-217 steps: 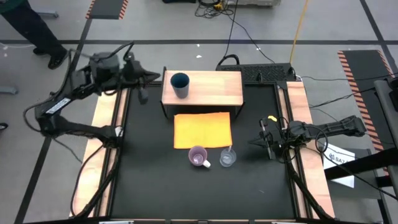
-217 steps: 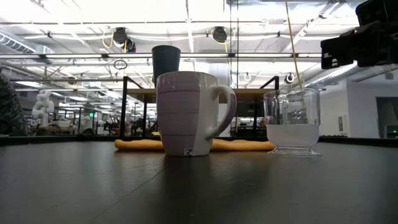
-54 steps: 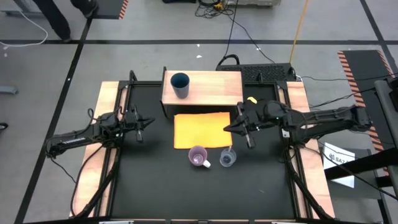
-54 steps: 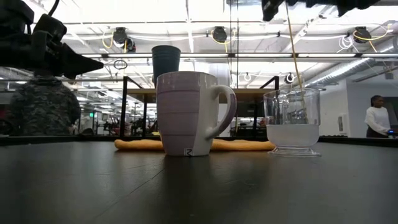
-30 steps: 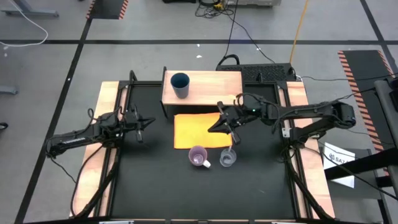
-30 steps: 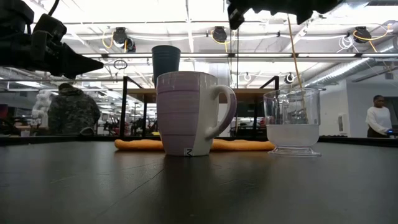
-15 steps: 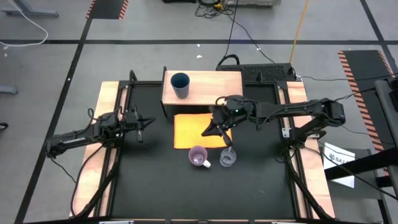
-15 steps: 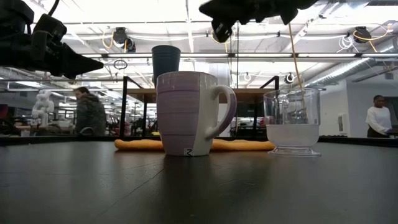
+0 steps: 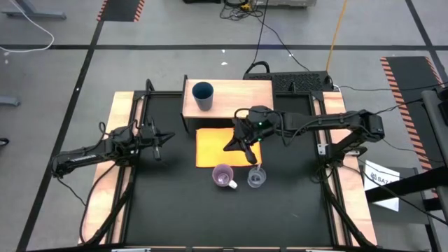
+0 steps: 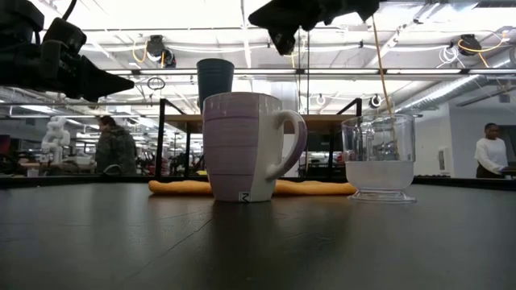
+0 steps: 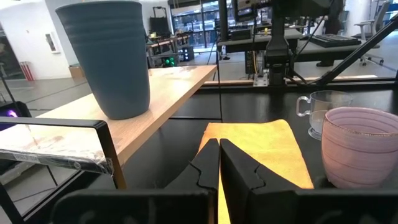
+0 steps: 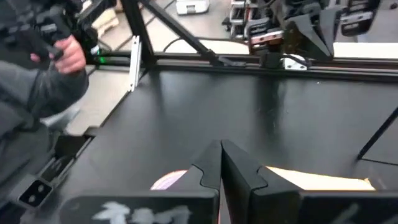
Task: Stack small to large cups/mugs on shelf
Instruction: Put the purple mug on the shelf
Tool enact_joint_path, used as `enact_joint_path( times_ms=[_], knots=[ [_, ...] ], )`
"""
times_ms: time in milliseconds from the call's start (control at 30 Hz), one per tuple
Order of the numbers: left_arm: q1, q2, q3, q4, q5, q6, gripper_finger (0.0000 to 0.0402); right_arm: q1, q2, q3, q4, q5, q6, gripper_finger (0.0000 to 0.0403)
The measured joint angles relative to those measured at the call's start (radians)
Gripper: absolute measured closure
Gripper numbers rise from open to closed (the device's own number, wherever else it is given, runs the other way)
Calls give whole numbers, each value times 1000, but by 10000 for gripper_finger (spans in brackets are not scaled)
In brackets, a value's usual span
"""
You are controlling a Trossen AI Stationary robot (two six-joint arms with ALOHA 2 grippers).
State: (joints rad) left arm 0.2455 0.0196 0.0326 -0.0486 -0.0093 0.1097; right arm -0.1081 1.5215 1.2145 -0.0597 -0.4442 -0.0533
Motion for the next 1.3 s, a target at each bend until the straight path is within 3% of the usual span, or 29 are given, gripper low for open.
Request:
enact_joint_path(
  times_ms=[267,733,1300],
  knots=[
    [0,0,0,0,0,0,385,-1,29,88,-170,54,-38,403],
    [1,0,0,0,-1,0,385,60,234,320,-452,54,-64,403],
    [1,49,0,0,-1,13,385,90,278,344,-528,51,5,403]
  ],
)
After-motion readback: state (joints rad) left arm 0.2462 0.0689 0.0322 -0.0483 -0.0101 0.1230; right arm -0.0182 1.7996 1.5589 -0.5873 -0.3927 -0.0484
